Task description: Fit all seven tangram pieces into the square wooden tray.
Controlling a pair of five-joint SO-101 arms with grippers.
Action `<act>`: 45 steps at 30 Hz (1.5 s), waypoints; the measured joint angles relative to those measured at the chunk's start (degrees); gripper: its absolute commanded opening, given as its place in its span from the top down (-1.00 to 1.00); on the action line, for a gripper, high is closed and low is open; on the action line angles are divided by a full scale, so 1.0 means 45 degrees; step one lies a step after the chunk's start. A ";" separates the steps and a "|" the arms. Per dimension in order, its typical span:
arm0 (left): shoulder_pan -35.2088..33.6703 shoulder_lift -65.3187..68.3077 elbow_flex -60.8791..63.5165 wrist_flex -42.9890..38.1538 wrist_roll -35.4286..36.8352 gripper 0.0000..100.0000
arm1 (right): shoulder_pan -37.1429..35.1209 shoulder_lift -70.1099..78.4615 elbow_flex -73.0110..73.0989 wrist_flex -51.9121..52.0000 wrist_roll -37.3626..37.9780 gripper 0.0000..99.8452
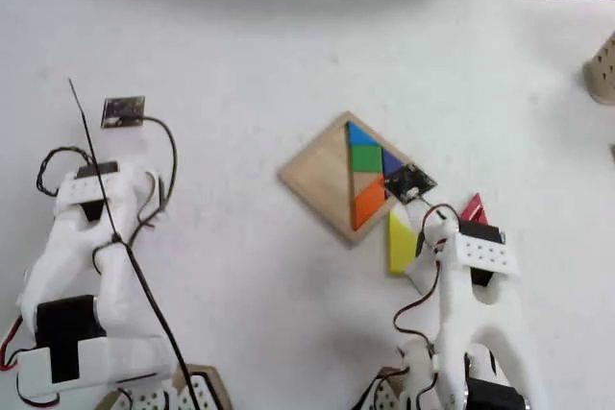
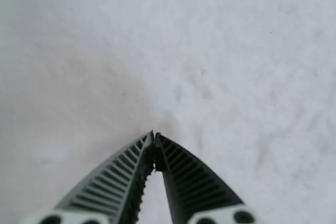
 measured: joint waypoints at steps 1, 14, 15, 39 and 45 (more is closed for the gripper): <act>0.0000 0.0000 0.0000 0.0000 0.0000 0.95 | 0.0039 0.0000 0.0000 0.0000 0.0000 0.40; 0.0000 0.0000 0.0000 0.0000 0.0000 0.95 | -0.1563 0.0000 -0.1172 0.1915 -0.0020 0.40; 0.0000 0.0000 0.0000 0.0000 0.0000 0.95 | -0.1836 0.0000 -0.1172 0.1934 -0.0020 0.40; 0.0000 0.0000 0.0000 0.0000 0.0020 0.95 | -0.5880 0.0000 -0.0234 0.0625 -0.2911 0.33; 0.0000 0.0000 0.0000 0.0000 0.0020 0.95 | -0.5724 0.0000 -0.0254 0.0625 -0.4063 0.33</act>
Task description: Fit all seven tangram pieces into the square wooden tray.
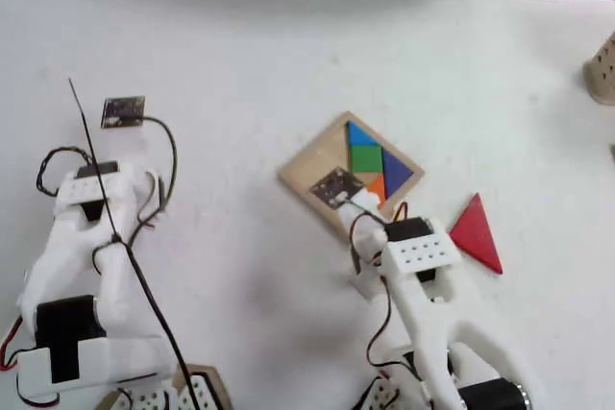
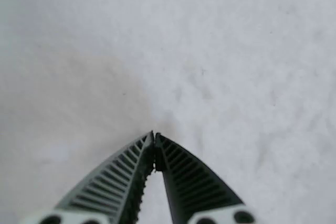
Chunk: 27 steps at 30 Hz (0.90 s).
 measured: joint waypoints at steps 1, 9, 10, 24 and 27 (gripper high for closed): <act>0.0000 0.0000 0.0000 0.0000 0.0000 0.95 | 0.0137 0.0000 0.0000 0.0000 0.0000 0.33; 0.0000 0.0000 0.0000 0.0000 0.0000 0.95 | 0.0586 0.0000 0.0000 -0.0176 0.0000 0.33; 0.0000 0.0000 0.0000 0.0000 0.0000 0.95 | 0.0664 0.0000 0.0000 -0.0176 0.0000 0.33; -0.0156 0.0000 0.0000 0.0000 0.0000 0.95 | 0.0840 0.2950 -0.2032 0.0606 0.0352 0.33; -0.0176 0.0000 0.0000 0.0000 0.0000 0.95 | 0.0918 0.3927 -0.2813 0.1016 0.0625 0.33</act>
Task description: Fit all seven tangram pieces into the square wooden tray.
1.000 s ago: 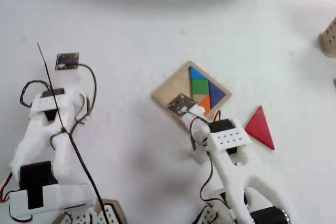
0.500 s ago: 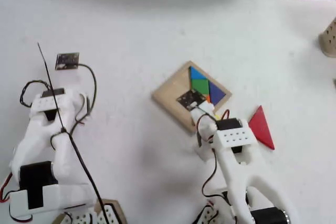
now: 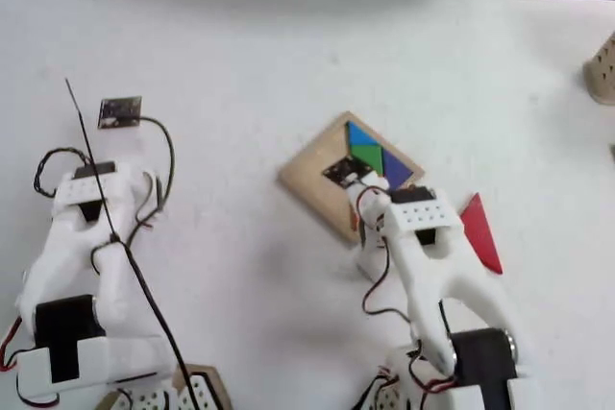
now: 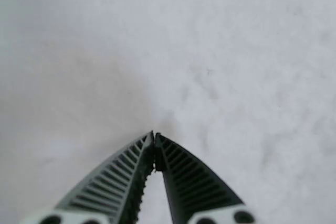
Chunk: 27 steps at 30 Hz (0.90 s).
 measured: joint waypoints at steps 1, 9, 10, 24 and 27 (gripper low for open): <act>-0.0059 0.0000 0.0000 0.0000 -0.0020 0.95 | 0.0020 0.0098 -0.0098 0.0059 0.0039 0.33; -0.0195 0.0000 0.0000 0.0000 0.0000 0.95 | 0.0371 0.0234 -0.0391 0.0020 0.0078 0.47; -0.0195 0.0000 0.0000 0.0000 0.0000 0.95 | 0.0449 0.0234 -0.0391 0.0000 0.0098 0.46; -0.0195 0.0000 0.0000 0.0000 0.0000 0.95 | 0.1074 0.0606 -0.0274 -0.0137 0.1055 0.44; -0.0195 0.0000 0.0000 0.0000 0.0000 0.95 | 0.1524 0.0606 -0.0371 -0.0176 0.1055 0.61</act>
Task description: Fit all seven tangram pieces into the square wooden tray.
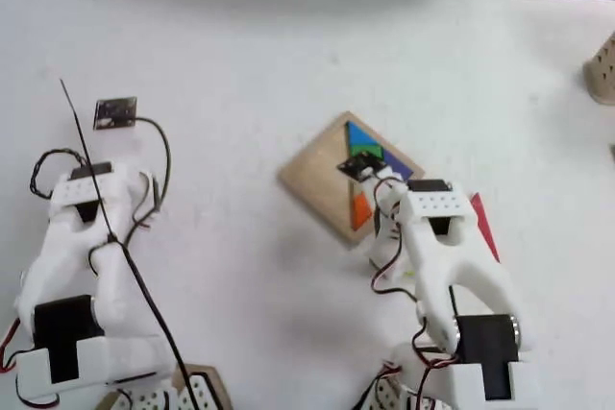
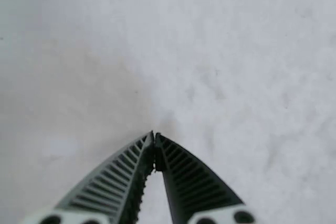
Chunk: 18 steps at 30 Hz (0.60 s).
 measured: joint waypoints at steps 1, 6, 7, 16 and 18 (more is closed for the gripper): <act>0.0000 0.0000 0.0000 0.0000 0.0000 0.95 | 0.0176 0.0000 -0.0020 -0.0137 0.0000 0.68; 0.0000 0.0000 0.0000 0.0000 0.0000 0.95 | 0.0801 0.0000 -0.0195 -0.0625 -0.0039 0.97; 0.0000 0.0000 0.0000 0.0000 0.0000 0.95 | 0.0840 0.0000 -0.0195 -0.0625 -0.0039 0.96; 0.0000 0.0000 0.0000 0.0000 0.0000 0.95 | 0.0860 0.0039 -0.0176 -0.0606 -0.0039 0.96; 0.0000 0.0000 0.0000 0.0000 0.0000 0.95 | 0.0860 0.0039 -0.0176 -0.0606 -0.0117 0.96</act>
